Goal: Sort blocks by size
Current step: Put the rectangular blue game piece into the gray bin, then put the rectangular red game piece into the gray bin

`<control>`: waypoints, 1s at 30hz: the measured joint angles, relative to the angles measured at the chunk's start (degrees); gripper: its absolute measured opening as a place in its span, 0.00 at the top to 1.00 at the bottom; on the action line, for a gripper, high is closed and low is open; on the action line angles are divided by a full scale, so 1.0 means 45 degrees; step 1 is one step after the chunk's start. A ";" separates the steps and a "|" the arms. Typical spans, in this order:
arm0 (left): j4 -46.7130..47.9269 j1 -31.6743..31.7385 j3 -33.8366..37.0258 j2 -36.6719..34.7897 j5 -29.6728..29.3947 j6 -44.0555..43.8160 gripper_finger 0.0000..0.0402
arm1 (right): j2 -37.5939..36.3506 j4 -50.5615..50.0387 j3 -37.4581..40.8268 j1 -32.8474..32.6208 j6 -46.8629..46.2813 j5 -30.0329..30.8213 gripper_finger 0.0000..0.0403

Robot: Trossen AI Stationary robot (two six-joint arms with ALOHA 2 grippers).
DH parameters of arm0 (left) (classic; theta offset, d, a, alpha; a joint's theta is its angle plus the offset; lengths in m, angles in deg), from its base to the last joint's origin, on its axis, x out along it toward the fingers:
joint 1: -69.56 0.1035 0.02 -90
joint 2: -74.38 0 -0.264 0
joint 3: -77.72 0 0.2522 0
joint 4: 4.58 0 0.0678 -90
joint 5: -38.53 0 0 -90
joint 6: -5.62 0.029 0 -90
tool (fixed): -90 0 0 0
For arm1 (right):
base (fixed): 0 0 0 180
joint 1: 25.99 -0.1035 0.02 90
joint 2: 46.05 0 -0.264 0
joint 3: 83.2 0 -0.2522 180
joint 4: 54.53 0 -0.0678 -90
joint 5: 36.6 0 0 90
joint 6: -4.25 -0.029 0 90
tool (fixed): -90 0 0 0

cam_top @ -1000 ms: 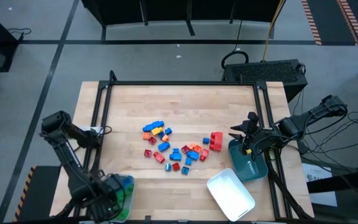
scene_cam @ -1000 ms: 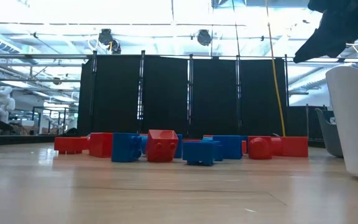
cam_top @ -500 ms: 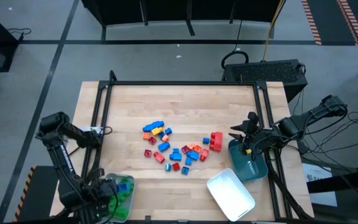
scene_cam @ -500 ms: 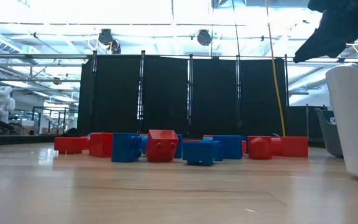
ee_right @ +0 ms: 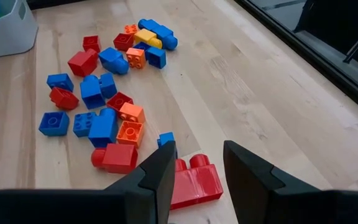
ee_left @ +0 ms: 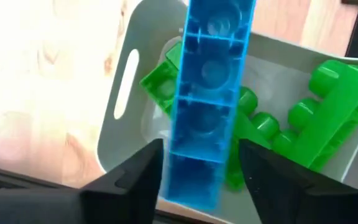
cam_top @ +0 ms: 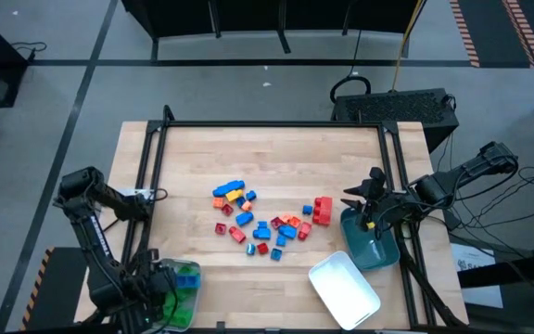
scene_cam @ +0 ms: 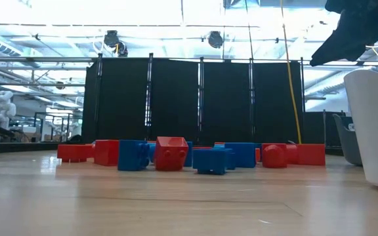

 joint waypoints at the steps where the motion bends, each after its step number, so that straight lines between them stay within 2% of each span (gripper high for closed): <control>1: 0.0052 0.0003 0.0000 0.0000 0.0011 -0.0003 0.45 | 0.0002 -0.0002 0.0000 0.0000 0.0025 0.0003 0.71; 9: 0.1078 0.0112 0.0000 -0.0005 -0.0037 0.0098 0.43 | 0.0002 -0.0010 0.0000 -0.0002 0.0105 0.0005 0.71; 11: 0.1578 0.0358 0.0000 -0.0005 -0.0570 0.0423 0.42 | 0.0003 -0.0010 0.0000 0.0000 0.0112 0.0005 0.71; 14: 0.2540 0.1156 0.0000 -0.0010 -0.2060 0.0917 0.42 | 0.0000 -0.0010 0.0000 0.0000 0.0112 0.0029 0.71; 18: 0.3513 0.3229 -0.0005 -0.0205 -0.3734 0.1925 0.42 | 0.0001 -0.0010 0.0000 0.0000 0.0117 0.0073 0.71; 23: 0.2702 0.6585 -0.0007 -0.0821 -0.5204 0.6119 0.42 | 0.0001 -0.0010 0.0000 0.0000 0.0255 0.0068 0.71; 26: 0.1675 0.8759 -0.0010 -0.1306 -0.5573 0.8611 0.42 | 0.0000 -0.0015 0.0000 0.0000 0.0314 0.0068 0.71; 28: 0.0214 1.0081 0.0084 -0.1743 -0.5521 1.0463 0.42 | 0.0005 -0.0015 -0.0005 0.0000 0.0364 0.0068 0.71; 30: -0.1389 1.1255 0.0442 -0.2278 -0.4706 1.2241 0.42 | 0.0005 -0.0015 -0.0005 0.0000 0.0364 0.0068 0.71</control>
